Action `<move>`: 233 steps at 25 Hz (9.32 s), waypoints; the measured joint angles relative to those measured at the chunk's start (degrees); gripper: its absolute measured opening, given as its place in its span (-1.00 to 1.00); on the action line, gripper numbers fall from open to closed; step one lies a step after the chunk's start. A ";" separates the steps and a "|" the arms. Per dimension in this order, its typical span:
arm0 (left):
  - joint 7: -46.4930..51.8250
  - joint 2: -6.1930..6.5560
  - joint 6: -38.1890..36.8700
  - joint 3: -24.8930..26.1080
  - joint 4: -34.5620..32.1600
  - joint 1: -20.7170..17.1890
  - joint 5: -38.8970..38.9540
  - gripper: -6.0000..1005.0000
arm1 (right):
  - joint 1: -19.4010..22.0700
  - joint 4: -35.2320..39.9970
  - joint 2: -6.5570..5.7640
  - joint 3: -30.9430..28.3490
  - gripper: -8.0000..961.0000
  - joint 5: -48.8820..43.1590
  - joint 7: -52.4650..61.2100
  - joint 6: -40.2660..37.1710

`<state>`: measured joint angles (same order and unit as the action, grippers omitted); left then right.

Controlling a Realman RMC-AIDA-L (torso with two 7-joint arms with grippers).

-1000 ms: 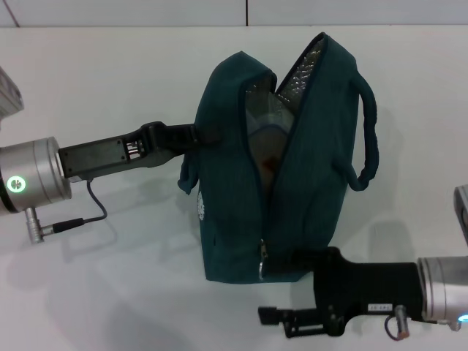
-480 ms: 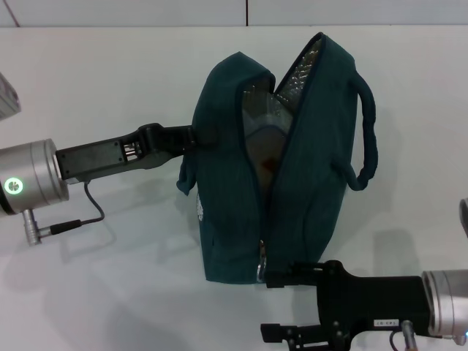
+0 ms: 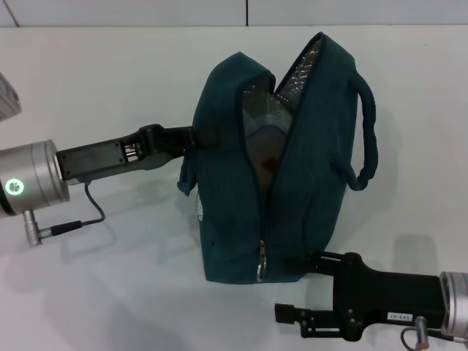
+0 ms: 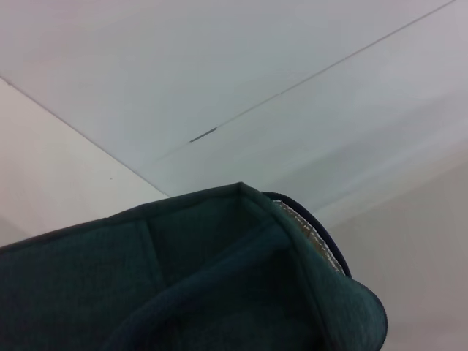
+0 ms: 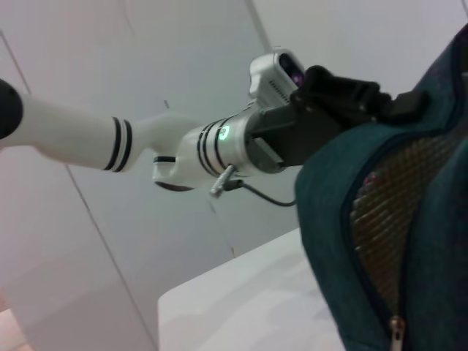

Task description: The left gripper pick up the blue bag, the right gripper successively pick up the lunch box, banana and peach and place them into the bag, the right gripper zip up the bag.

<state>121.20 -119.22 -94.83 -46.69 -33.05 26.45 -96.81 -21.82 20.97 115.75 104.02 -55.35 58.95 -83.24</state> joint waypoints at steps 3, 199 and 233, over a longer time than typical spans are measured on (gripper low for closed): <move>0.00 -0.02 -0.01 -0.10 0.00 0.00 -0.02 -0.89 | -0.36 0.10 0.15 -0.03 0.60 0.01 -0.02 1.22; -56.38 -0.79 -4.51 6.44 21.03 -1.37 8.98 0.37 | -13.88 1.26 0.44 -1.89 -0.97 26.22 -9.02 -2.30; -60.01 -0.35 -2.15 5.38 22.48 0.01 10.03 -0.76 | -13.57 1.26 0.38 -2.44 -0.97 29.39 -8.98 -2.52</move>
<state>61.19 -119.57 -96.98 -41.31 -10.56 26.46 -86.78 -35.39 22.23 116.13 101.57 -25.96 49.98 -85.76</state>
